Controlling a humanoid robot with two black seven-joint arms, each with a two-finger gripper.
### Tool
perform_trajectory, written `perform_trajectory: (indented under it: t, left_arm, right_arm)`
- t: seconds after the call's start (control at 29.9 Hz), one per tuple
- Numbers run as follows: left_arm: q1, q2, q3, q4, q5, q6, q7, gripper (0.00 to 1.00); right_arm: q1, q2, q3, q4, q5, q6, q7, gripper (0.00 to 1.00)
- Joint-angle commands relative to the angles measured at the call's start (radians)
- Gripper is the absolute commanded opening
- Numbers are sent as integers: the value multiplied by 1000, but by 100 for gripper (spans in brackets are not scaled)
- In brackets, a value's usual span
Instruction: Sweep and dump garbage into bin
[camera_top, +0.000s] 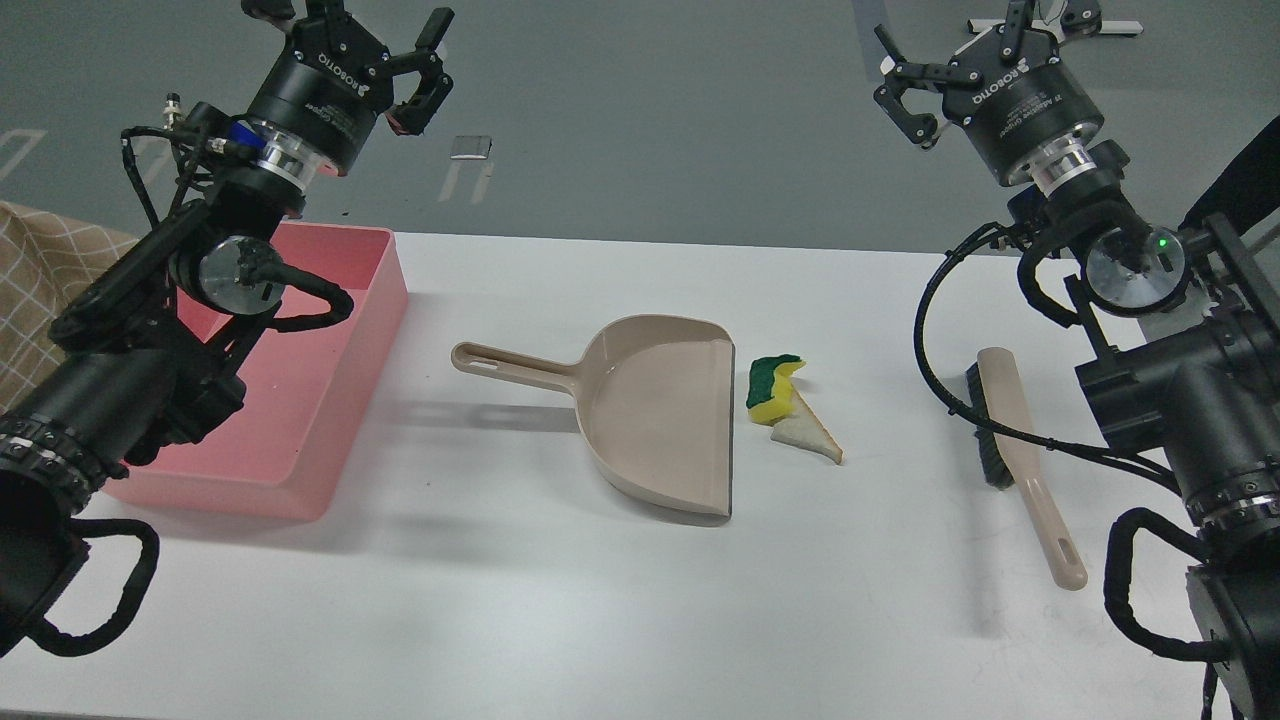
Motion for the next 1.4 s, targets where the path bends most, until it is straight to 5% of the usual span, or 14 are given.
perform_trajectory:
  t: [0.0, 1.37]
  left_arm:
    - [2, 0, -7, 0, -3, 0, -2, 98]
    - [5, -2, -7, -2, -3, 0, 1, 98]
  right_arm:
    - [0, 0, 0, 0, 0, 0, 0, 100]
    - [0, 0, -1, 0, 0, 0, -2, 100]
